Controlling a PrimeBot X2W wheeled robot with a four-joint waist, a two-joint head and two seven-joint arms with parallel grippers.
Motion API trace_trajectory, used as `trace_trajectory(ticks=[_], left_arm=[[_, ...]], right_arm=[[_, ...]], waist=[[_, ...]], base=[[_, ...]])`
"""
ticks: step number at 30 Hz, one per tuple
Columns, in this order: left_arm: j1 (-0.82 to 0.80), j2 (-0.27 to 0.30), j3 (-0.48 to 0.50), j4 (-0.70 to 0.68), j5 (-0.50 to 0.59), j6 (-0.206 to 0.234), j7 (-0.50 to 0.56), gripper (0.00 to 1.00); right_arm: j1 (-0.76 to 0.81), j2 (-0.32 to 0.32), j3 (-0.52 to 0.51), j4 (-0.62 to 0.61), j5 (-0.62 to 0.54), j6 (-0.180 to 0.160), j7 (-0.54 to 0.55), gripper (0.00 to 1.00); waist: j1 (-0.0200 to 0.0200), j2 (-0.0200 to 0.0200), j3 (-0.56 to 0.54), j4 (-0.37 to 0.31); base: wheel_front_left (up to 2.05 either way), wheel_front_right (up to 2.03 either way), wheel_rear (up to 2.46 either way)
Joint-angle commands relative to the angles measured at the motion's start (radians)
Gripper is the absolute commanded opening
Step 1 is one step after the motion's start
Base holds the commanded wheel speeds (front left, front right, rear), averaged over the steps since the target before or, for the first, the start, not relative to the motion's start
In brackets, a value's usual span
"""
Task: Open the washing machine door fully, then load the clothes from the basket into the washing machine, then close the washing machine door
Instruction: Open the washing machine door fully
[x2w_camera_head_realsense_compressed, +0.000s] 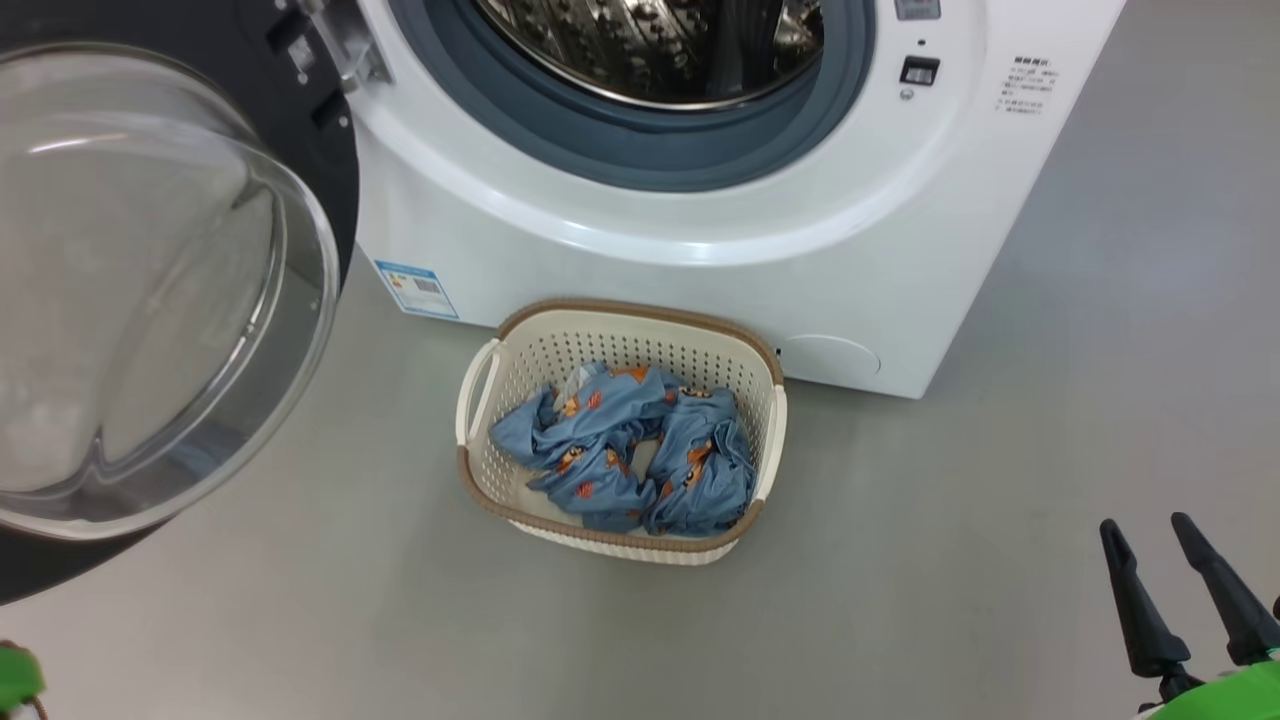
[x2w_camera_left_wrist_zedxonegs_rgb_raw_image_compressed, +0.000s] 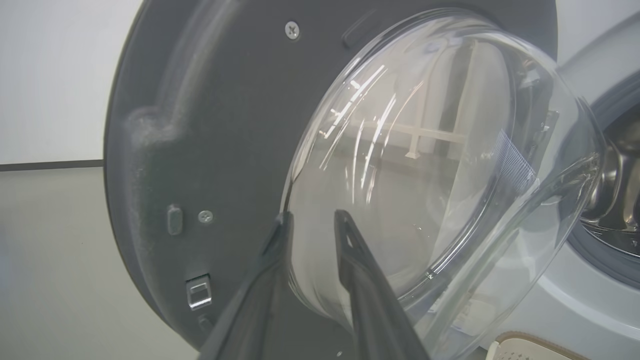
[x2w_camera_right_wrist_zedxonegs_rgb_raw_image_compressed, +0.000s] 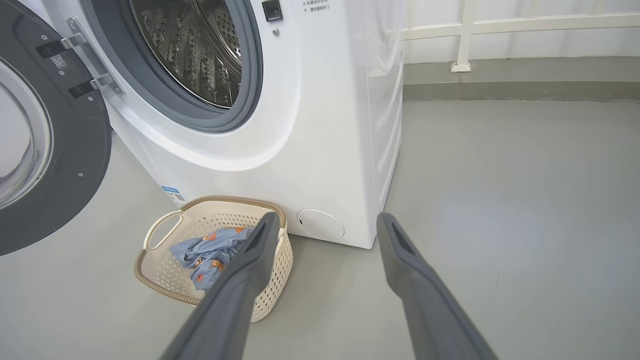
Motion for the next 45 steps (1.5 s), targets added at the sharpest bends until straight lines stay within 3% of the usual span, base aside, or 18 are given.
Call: trace_trajectory(ticks=[1,2,5,6,11,16,25,45], left_arm=[[0.015,0.036,0.02,-0.039,0.01,-0.004,-0.005,0.45],[0.028,0.027,0.014,-0.053,0.009,-0.011,-0.005,0.49],[0.059,0.014,-0.005,-0.078,0.004,-0.032,-0.005,0.91],[0.068,0.01,-0.011,-0.086,0.002,-0.038,-0.005,1.0],[0.116,-0.011,-0.053,-0.127,-0.034,-0.06,-0.005,1.0],[0.182,-0.018,-0.157,-0.174,-0.053,-0.07,-0.005,1.0],[0.229,0.045,-0.375,-0.186,-0.159,-0.071,-0.005,1.0],[0.233,0.051,-0.536,-0.185,-0.211,-0.071,-0.005,1.0]], right_arm=[[0.017,-0.02,0.023,-0.019,0.004,0.003,-0.012,1.0],[0.019,-0.021,0.025,-0.017,0.004,0.003,-0.012,1.0],[0.024,-0.022,0.027,-0.014,0.005,0.003,-0.012,1.0],[0.026,-0.023,0.028,-0.014,0.004,0.003,-0.012,1.0],[0.037,-0.019,0.031,-0.01,0.003,0.003,-0.012,1.0],[0.046,-0.015,0.037,-0.011,0.002,0.003,-0.012,1.0],[0.025,-0.018,0.041,-0.011,0.001,0.003,-0.012,1.0],[-0.003,-0.003,0.047,-0.007,0.0,0.003,-0.012,1.0]], waist=[[0.0,0.0,-0.018,0.003],[0.0,0.0,-0.025,0.003],[0.0,0.0,-0.045,0.004],[0.0,0.0,-0.052,0.004],[0.0,0.0,-0.088,-0.004],[0.0,0.0,-0.114,-0.032],[0.0,0.0,-0.109,-0.102],[0.0,0.0,-0.097,-0.281]], base=[[0.0,0.0,0.0],[0.0,0.0,0.0],[0.0,0.0,0.0],[0.0,0.0,0.0],[0.0,0.0,0.0],[0.0,0.0,0.0],[0.0,0.0,0.0],[0.0,0.0,0.0]])
